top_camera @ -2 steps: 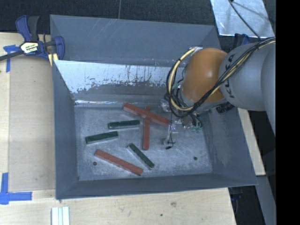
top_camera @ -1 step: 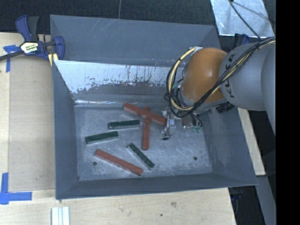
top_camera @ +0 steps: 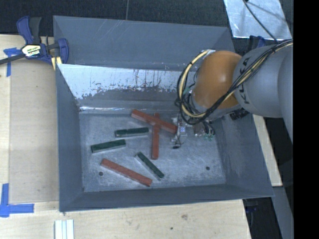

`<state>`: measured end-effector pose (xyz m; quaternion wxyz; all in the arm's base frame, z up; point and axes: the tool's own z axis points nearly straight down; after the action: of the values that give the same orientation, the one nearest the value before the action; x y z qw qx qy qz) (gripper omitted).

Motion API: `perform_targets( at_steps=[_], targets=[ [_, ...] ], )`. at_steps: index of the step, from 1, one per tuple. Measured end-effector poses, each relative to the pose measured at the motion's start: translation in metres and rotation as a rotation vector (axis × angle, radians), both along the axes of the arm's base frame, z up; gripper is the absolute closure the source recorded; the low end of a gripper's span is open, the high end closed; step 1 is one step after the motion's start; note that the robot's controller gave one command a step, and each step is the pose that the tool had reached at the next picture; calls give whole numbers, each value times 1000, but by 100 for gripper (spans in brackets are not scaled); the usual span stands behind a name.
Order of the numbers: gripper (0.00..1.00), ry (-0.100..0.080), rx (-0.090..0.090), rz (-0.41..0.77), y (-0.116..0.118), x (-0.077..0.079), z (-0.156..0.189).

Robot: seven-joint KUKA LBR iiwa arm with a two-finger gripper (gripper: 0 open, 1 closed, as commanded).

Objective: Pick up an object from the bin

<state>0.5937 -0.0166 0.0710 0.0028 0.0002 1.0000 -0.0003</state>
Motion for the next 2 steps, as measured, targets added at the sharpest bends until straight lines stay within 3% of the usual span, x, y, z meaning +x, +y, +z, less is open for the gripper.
perform_targets(
  at_steps=[1, 2],
  targets=[
    [0, 1, 0, 0, 0, 0, -1],
    [100, 0, 0, 0, 0, 0, 0]
  ],
)
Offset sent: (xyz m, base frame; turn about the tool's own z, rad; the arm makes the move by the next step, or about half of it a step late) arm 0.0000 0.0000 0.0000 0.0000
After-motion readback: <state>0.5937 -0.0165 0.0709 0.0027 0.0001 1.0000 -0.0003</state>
